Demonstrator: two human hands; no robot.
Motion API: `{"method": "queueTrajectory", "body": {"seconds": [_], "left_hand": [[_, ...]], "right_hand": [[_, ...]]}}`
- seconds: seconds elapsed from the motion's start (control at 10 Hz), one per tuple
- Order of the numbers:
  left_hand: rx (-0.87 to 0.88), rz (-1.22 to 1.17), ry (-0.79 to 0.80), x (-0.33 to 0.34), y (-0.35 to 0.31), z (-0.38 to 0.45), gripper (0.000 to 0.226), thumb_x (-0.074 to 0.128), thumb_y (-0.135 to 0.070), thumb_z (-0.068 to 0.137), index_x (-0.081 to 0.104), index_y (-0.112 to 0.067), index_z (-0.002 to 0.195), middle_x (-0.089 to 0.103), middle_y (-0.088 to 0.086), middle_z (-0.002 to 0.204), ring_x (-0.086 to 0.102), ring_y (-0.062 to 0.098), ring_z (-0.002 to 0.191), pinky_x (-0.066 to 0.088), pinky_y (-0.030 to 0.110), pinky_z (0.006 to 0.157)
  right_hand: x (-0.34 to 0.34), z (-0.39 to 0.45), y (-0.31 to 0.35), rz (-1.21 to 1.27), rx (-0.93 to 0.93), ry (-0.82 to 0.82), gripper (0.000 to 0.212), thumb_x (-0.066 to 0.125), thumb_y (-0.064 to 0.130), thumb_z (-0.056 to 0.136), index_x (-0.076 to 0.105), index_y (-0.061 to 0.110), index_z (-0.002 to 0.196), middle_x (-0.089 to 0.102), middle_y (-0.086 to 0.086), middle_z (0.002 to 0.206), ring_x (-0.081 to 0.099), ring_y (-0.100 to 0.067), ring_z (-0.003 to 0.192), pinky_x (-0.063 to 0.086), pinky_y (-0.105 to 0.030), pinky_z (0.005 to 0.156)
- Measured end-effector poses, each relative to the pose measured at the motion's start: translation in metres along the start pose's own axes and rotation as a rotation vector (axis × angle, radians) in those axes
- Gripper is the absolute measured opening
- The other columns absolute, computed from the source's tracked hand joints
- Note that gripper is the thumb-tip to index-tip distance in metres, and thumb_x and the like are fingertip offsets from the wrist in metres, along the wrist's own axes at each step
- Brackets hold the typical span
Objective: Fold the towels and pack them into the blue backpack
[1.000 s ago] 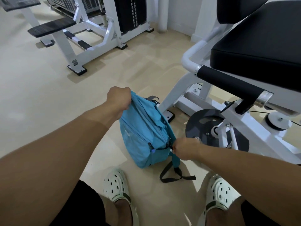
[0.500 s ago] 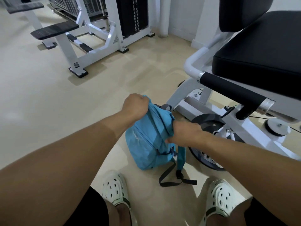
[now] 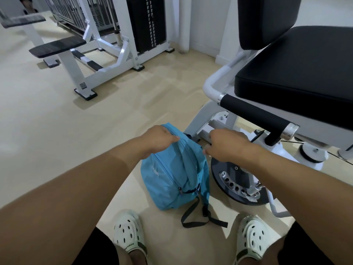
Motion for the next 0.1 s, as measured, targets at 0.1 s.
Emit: {"method": "queueTrajectory", "body": {"seconds": [0.1], "left_hand": [[0.152, -0.139, -0.326, -0.0395, -0.0257, -0.0177, 0.024, 0.072, -0.034, 0.09, 0.061, -0.014, 0.086, 0.062, 0.004, 0.085, 0.057, 0.02, 0.077, 0.044, 0.029, 0.068]], "right_hand": [[-0.0151, -0.0152, 0.0061, 0.055, -0.046, -0.046, 0.043, 0.06, 0.052, 0.095, 0.057, 0.018, 0.121, 0.064, 0.001, 0.109, 0.058, -0.023, 0.095, 0.045, -0.034, 0.075]]}}
Point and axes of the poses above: each hand's wrist, its own z-axis towards the middle knuckle, its own x-axis out of the palm, y = z × x, the point moved 10 cm from there along z, towards the middle knuckle
